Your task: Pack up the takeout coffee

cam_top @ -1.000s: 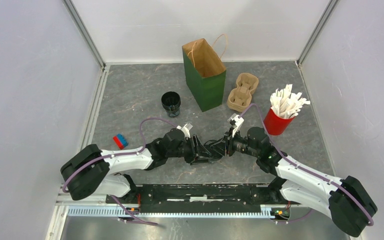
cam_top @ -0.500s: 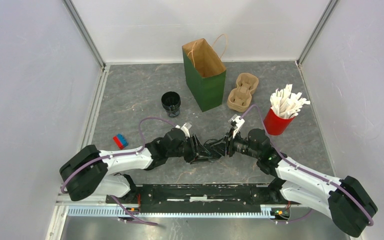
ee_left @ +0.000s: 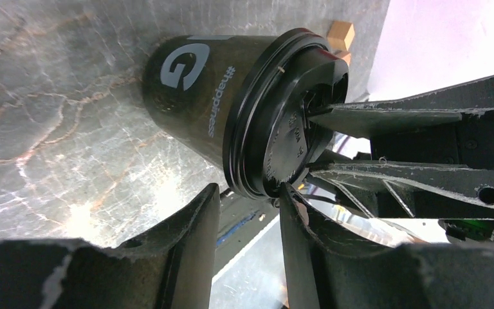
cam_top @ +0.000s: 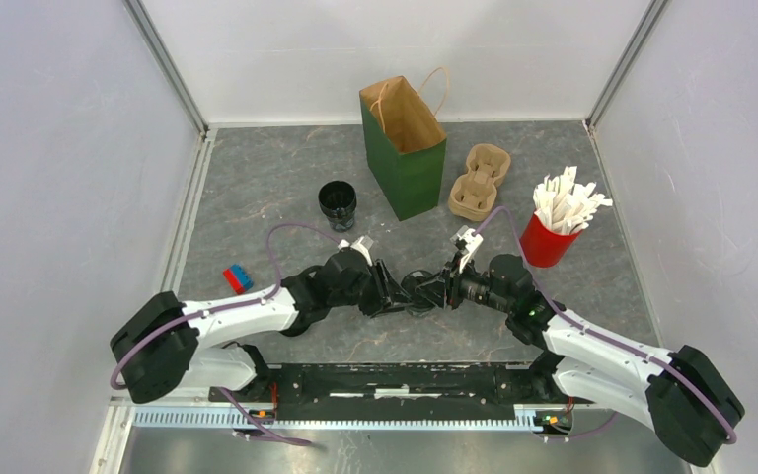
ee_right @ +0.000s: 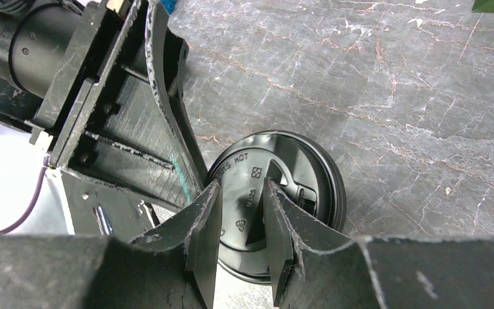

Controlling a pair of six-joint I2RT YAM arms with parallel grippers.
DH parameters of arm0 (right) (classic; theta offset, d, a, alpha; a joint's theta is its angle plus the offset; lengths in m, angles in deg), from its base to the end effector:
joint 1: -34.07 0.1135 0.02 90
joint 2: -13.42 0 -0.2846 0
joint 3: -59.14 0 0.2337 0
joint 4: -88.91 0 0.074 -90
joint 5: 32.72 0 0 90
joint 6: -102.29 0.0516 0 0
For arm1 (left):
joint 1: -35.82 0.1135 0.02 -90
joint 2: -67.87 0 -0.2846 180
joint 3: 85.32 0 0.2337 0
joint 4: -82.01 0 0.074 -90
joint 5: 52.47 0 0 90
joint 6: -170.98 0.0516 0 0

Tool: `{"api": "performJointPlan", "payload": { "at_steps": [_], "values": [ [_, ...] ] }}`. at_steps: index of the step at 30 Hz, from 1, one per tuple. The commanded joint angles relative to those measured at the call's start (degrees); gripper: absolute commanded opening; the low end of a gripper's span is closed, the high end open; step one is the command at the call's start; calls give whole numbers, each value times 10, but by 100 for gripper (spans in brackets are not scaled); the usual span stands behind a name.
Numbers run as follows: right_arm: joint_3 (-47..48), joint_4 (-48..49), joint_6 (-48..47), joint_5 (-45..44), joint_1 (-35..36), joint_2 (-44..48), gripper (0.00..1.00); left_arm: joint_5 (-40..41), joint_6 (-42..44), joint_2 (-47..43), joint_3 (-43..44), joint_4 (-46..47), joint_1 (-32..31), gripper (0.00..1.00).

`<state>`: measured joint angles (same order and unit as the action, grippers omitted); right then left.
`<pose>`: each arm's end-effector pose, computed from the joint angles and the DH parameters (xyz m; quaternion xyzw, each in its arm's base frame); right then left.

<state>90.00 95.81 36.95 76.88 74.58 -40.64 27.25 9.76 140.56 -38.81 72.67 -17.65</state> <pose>0.1297 0.1336 0.2174 -0.2098 0.7669 0.4330 0.4246 0.1394 -0.2036 0.2096 -0.0961 0.8812 -0.4408 0.1410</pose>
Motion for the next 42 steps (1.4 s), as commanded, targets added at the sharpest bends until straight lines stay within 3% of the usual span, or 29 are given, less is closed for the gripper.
{"api": "performJointPlan", "payload": {
  "at_steps": [1,17,29,37,42],
  "values": [
    [-9,-54,7,-12,3,-3,37,86,72,-13,22,-136,3,46],
    [8,6,54,23,3,-8,40,100,137,-38,89,-193,18,53],
    [54,-6,54,34,2,-2,41,101,178,-47,129,-226,37,58],
    [86,-31,39,25,3,3,43,77,212,-41,144,-216,39,59],
    [128,-126,-37,-38,3,6,47,68,240,-38,159,-216,39,60]
  ]
}}
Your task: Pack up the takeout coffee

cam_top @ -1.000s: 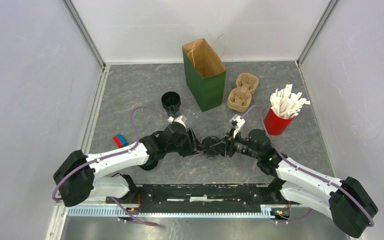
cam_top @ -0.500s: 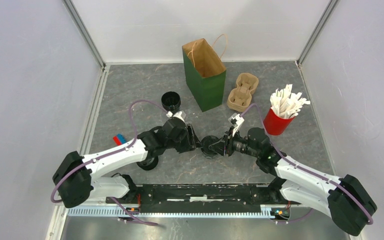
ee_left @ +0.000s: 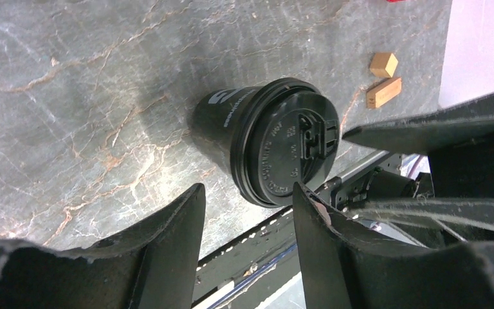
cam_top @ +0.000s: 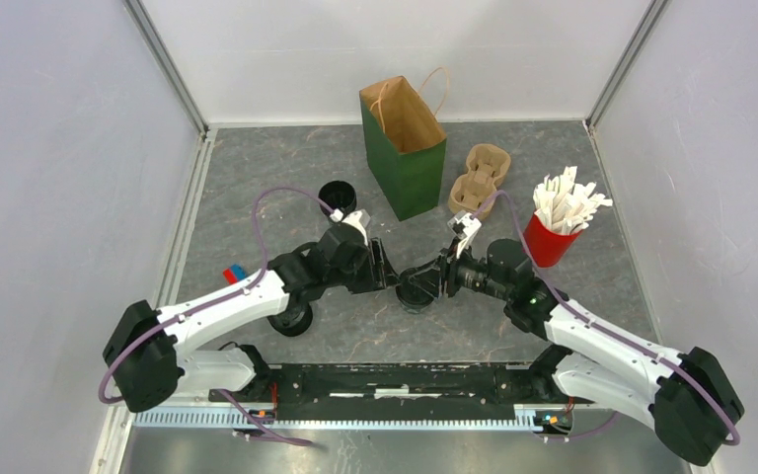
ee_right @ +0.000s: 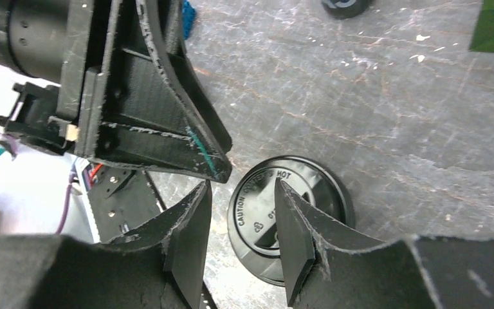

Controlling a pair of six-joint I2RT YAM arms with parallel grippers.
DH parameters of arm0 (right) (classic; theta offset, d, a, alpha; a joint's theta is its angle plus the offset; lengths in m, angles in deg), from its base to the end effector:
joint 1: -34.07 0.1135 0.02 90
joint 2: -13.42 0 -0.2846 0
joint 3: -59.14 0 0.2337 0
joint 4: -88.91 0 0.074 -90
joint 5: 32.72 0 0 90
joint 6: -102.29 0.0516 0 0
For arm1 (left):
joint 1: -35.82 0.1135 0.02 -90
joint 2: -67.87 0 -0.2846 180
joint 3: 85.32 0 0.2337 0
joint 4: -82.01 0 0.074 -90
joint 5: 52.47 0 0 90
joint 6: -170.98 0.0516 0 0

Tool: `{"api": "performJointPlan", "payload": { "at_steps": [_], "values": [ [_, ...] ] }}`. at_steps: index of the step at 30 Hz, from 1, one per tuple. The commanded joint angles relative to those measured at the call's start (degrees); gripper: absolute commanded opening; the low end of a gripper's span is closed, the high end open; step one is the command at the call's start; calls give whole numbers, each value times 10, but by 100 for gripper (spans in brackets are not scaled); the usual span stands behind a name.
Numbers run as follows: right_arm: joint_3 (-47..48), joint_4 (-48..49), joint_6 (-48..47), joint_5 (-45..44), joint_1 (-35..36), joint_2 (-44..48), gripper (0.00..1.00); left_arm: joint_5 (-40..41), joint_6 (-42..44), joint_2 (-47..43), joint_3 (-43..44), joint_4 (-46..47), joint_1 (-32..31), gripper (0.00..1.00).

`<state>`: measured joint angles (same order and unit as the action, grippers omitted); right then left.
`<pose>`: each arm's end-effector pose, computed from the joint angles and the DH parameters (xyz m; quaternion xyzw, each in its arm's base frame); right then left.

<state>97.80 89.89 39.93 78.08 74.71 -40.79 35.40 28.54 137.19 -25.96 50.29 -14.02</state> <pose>0.1376 0.1422 0.2510 -0.1978 0.7606 0.4559 0.4179 0.1555 -0.1873 0.2558 -0.0131 0.9122 -0.3293 0.2435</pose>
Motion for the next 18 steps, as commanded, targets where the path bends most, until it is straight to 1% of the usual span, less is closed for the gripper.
{"api": "performJointPlan", "payload": {
  "at_steps": [1,3,6,14,18],
  "values": [
    [57,-85,-81,-69,1,7,48,-17,57,-2,33,8,3,60],
    [69,-119,-109,-95,0,7,50,-25,68,5,38,10,3,60],
    [75,-141,-137,-116,-1,8,52,-31,81,21,45,8,3,60],
    [85,-157,-167,-103,-6,-23,51,-47,92,59,51,25,3,58],
    [82,-157,-174,-104,-8,-34,49,-35,96,71,52,23,3,57]
  ]
}}
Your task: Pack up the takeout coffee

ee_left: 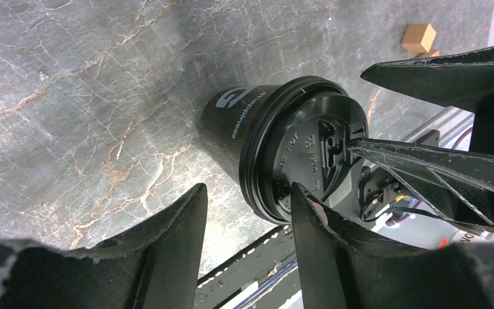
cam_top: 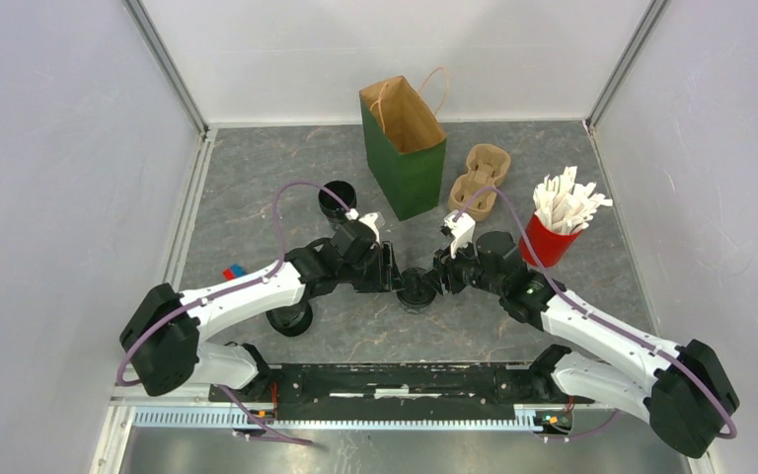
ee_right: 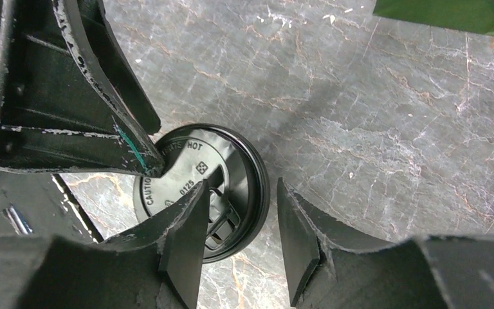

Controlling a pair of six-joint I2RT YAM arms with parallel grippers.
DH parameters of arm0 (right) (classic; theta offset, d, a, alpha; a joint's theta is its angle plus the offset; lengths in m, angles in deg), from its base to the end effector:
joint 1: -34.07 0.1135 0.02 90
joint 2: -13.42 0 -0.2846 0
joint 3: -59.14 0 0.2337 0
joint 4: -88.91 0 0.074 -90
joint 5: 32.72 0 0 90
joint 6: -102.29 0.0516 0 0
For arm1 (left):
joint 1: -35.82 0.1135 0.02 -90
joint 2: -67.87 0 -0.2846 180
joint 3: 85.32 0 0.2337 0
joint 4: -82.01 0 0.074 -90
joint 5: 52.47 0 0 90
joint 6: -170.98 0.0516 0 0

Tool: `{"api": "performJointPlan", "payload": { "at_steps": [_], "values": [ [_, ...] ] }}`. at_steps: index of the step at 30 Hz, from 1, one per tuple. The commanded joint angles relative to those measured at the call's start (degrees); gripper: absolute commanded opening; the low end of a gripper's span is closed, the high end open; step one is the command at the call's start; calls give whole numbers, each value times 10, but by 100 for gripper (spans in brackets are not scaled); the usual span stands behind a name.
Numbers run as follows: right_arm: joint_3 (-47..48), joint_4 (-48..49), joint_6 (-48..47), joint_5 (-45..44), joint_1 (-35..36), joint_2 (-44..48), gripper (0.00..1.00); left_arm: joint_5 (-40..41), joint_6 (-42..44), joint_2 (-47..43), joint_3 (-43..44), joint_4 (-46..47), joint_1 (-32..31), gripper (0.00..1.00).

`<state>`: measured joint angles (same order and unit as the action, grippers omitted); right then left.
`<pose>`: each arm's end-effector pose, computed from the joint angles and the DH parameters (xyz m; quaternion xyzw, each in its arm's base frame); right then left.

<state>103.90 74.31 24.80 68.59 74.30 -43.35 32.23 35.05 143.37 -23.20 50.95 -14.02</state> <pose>0.1492 0.1395 0.2471 -0.2531 0.8097 0.3073 0.4312 0.1677 -0.2061 0.2472 0.0493 0.9199 -0.3155 0.2278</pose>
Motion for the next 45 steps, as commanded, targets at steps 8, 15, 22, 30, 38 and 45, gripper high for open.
{"api": "performJointPlan", "payload": {
  "at_steps": [8,15,22,30,38,45],
  "values": [
    [-6,14,-23,-8,-6,-10,40,4,40,31,20,11,3,52],
    [-47,30,-15,-9,-7,-4,34,1,37,40,12,18,3,50],
    [-86,35,-9,-19,-12,5,33,14,44,50,-5,10,4,48],
    [-55,20,13,15,-15,37,41,1,98,58,1,23,5,47],
    [29,-29,-21,1,-28,27,44,-30,159,86,36,18,5,46],
    [31,-12,-23,33,-37,-3,40,-41,159,91,26,39,5,46]
  ]
}}
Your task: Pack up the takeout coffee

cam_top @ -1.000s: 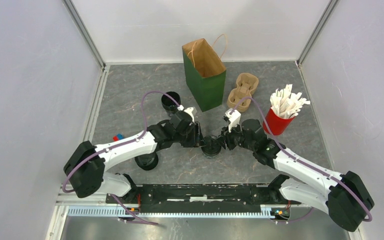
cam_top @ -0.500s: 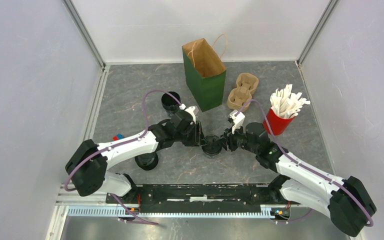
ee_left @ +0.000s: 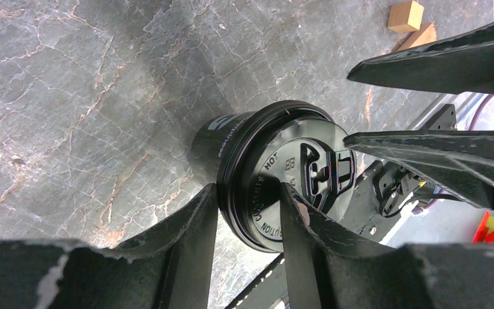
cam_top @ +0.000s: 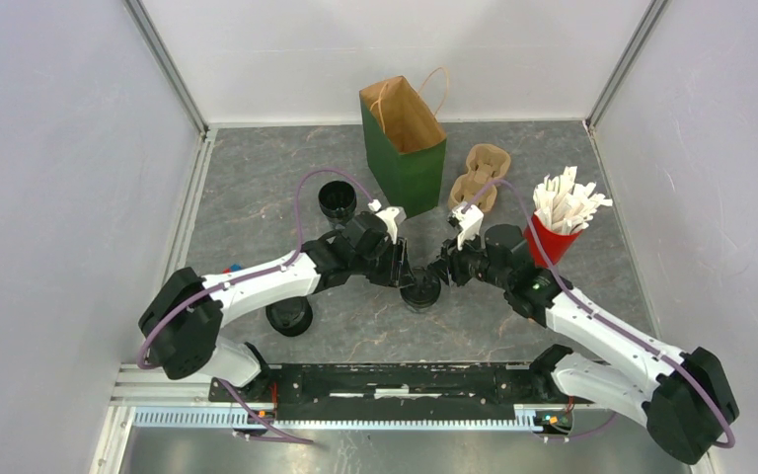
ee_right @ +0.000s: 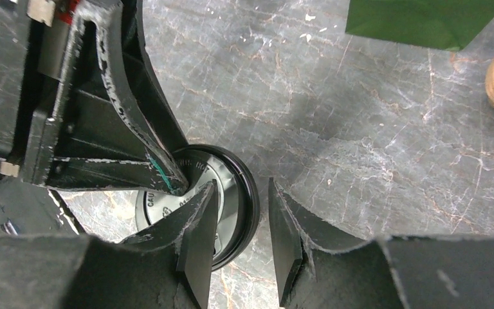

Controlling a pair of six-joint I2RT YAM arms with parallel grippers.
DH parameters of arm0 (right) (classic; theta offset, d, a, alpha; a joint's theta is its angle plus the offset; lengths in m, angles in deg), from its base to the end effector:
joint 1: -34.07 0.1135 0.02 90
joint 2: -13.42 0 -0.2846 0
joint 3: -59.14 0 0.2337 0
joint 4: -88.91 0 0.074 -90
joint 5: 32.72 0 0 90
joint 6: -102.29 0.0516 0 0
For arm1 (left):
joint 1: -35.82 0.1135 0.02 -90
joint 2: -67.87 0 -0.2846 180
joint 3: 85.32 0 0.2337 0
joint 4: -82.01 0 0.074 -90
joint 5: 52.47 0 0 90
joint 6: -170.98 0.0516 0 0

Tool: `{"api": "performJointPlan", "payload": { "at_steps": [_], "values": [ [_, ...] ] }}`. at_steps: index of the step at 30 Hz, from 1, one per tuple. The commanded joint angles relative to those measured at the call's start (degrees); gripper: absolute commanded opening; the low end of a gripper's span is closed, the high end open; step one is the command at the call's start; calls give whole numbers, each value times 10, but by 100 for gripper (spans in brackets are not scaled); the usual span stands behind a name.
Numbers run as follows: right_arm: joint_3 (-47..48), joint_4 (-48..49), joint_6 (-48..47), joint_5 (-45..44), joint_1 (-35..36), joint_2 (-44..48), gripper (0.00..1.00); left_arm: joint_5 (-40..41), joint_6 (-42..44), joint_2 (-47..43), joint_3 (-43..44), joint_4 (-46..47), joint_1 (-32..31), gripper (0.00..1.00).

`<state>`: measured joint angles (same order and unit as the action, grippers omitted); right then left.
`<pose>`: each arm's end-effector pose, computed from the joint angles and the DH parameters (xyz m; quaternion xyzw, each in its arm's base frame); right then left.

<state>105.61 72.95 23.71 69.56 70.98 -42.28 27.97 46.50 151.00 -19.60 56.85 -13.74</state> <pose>0.1556 0.1306 0.2582 -0.2411 0.8061 0.3005 0.4492 0.1887 -0.2346 0.2416 0.1529 0.9001 -0.3250 0.2467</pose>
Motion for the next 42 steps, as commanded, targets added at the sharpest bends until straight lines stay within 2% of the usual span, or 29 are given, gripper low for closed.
{"api": "performJointPlan", "payload": {
  "at_steps": [1,14,26,36,38,42],
  "values": [
    [13,3,-14,27,-5,-17,40,2,44,15,-15,-14,2,46],
    [-27,37,-19,63,-25,-37,30,-15,50,17,-31,9,2,46],
    [-149,68,-8,31,-38,1,28,7,46,28,-45,-18,2,45],
    [-268,139,12,20,-43,24,27,9,-4,36,-93,1,2,44],
    [-264,154,19,33,-43,22,28,-2,-18,35,-96,8,2,43],
    [-186,123,1,47,-43,5,31,6,-73,22,-93,-6,1,42]
  ]
}}
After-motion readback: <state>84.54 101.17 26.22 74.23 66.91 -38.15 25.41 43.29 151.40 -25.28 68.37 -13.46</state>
